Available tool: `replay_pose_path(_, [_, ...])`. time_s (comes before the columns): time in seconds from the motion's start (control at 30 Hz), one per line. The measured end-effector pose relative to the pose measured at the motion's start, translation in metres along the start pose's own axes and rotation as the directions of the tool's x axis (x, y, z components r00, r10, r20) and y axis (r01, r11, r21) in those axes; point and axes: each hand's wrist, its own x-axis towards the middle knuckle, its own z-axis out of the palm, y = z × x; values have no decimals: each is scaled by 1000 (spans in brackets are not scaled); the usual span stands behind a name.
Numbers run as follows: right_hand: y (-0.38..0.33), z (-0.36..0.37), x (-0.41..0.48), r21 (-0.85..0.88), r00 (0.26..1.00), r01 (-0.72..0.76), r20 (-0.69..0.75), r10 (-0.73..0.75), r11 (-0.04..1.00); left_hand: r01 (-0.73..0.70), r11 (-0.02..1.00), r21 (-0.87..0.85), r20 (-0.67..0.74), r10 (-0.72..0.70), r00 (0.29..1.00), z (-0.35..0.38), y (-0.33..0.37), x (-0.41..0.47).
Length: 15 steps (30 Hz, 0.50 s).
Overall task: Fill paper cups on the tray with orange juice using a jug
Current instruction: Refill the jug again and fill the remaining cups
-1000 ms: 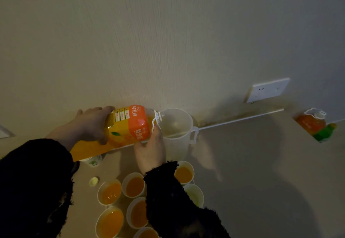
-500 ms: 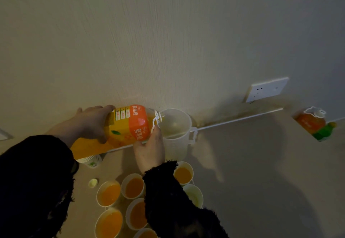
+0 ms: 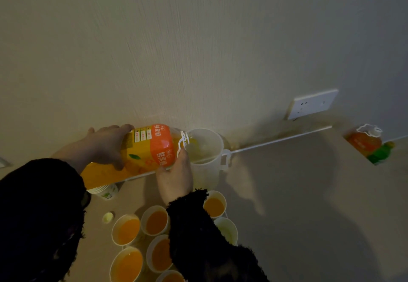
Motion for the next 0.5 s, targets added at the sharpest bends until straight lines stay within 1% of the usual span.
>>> replay_pose_path(0.5, [0,-1,2,5,1000,-5,5,5,1000,7,1000,-6,-1,-7,1000,2,0,3])
